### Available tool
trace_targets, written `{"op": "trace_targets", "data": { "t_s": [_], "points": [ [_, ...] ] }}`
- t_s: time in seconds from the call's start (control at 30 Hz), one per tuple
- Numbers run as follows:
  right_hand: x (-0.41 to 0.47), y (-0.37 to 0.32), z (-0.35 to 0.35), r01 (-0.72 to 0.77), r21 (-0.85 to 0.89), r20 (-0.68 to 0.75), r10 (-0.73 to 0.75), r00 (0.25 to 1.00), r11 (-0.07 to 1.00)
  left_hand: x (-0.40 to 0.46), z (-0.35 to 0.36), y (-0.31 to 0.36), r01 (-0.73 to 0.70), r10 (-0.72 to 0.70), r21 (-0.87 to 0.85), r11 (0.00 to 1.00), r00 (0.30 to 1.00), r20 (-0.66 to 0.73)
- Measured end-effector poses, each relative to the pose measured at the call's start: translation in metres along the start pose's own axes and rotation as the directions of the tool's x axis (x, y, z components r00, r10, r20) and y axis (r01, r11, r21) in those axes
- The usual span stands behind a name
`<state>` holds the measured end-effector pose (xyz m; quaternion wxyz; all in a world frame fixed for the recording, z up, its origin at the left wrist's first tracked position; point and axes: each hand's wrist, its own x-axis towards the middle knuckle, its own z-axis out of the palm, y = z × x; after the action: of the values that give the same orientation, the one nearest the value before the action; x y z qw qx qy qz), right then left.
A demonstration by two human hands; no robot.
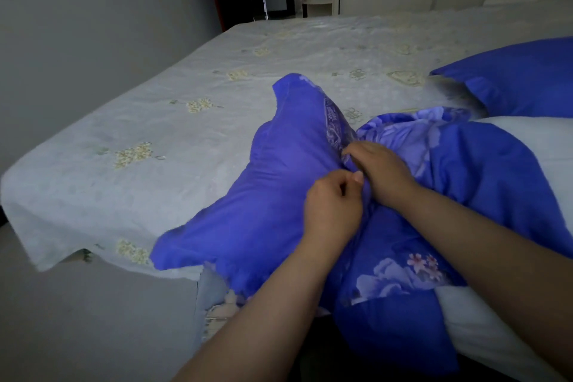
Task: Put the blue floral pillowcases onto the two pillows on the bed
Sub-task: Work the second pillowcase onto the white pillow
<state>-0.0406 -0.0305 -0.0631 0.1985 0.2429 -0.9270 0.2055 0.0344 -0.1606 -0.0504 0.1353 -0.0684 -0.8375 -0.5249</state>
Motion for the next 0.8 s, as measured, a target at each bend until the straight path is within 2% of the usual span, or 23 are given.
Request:
{"op": "trace_targets", "data": {
  "t_s": [0.1,0.13,0.17,0.23,0.27,0.3,0.33,0.37,0.4,0.43,0.47,0.5,0.53,0.57,0.6,0.63,0.67,0.7,0.73,0.77,0.8],
  "points": [
    [-0.006,0.014,-0.009,0.001,0.177,-0.078,0.013,0.997,0.984,0.001,0.013,0.012,0.157,-0.111,-0.380,0.911,0.984,0.142],
    [-0.009,0.015,-0.013,0.034,0.250,-0.152,0.005,0.988,0.968,0.006,0.013,0.010,0.239,-0.149,-0.505,0.829,0.966,0.213],
    [-0.013,0.013,-0.015,0.076,0.292,-0.221,-0.011,0.975,0.953,0.013,0.010,0.008,0.329,-0.176,-0.634,0.700,0.940,0.294],
    [-0.023,0.001,-0.018,0.172,0.230,-0.287,-0.102,0.952,0.958,0.026,-0.001,0.000,0.468,-0.181,-0.785,0.407,0.883,0.433],
    [-0.027,-0.004,-0.016,0.235,0.153,-0.277,-0.187,0.942,0.960,0.029,-0.007,-0.002,0.501,-0.173,-0.801,0.327,0.865,0.471],
    [-0.031,-0.005,-0.012,0.276,0.076,-0.234,-0.252,0.939,0.958,0.029,-0.008,-0.004,0.515,-0.168,-0.805,0.294,0.857,0.486],
    [-0.032,-0.006,-0.007,0.283,0.021,-0.176,-0.276,0.945,0.959,0.026,-0.009,-0.005,0.512,-0.178,-0.801,0.311,0.859,0.480],
    [-0.031,-0.005,-0.005,0.259,-0.012,-0.127,-0.258,0.958,0.966,0.022,-0.006,-0.006,0.497,-0.202,-0.776,0.389,0.868,0.454],
    [-0.028,-0.005,-0.002,0.234,-0.029,-0.092,-0.236,0.967,0.972,0.017,-0.005,-0.006,0.450,-0.229,-0.705,0.548,0.891,0.392],
    [-0.026,-0.004,-0.001,0.214,-0.037,-0.070,-0.217,0.974,0.976,0.013,-0.006,-0.006,0.354,-0.225,-0.547,0.759,0.930,0.290],
    [-0.025,-0.005,0.000,0.197,-0.048,-0.053,-0.200,0.978,0.979,0.008,-0.009,-0.007,0.213,-0.164,-0.297,0.931,0.969,0.182],
    [-0.025,-0.007,-0.001,0.158,-0.054,-0.043,-0.161,0.986,0.986,0.003,-0.015,-0.007,0.076,-0.072,-0.025,0.997,0.989,0.126],
    [-0.025,-0.008,-0.003,0.085,-0.053,-0.037,-0.087,0.995,0.995,-0.004,-0.021,-0.006,-0.019,-0.012,0.255,0.967,0.992,0.122],
    [-0.024,-0.011,-0.006,-0.016,-0.045,-0.035,0.014,0.999,0.999,-0.011,-0.027,-0.006,-0.059,-0.006,0.519,0.853,0.992,0.123],
    [-0.024,-0.012,-0.007,-0.108,-0.040,-0.017,0.107,0.994,0.993,-0.018,-0.031,-0.007,-0.078,-0.007,0.706,0.704,0.993,0.116],
    [-0.024,-0.014,-0.007,-0.161,-0.039,0.007,0.161,0.987,0.986,-0.022,-0.034,-0.010,-0.097,-0.011,0.819,0.566,0.992,0.126],
    [-0.025,-0.015,-0.006,-0.175,-0.035,0.022,0.176,0.984,0.984,-0.027,-0.037,-0.011,-0.130,0.007,0.863,0.488,0.989,0.145],
    [-0.024,-0.017,-0.004,-0.179,-0.011,0.029,0.180,0.983,0.984,-0.027,-0.038,-0.012,-0.153,0.019,0.854,0.498,0.986,0.165],
    [-0.023,-0.018,-0.001,-0.179,0.035,0.035,0.178,0.983,0.983,-0.028,-0.039,-0.011,-0.121,0.001,0.752,0.648,0.987,0.158],
    [-0.022,-0.016,0.002,-0.190,0.097,0.053,0.185,0.981,0.977,-0.026,-0.036,-0.009,-0.053,-0.043,0.507,0.860,0.984,0.176],
    [-0.021,-0.013,0.006,-0.200,0.167,0.082,0.188,0.979,0.966,-0.026,-0.032,-0.006,0.077,-0.106,0.133,0.988,0.968,0.227]
  ]
}}
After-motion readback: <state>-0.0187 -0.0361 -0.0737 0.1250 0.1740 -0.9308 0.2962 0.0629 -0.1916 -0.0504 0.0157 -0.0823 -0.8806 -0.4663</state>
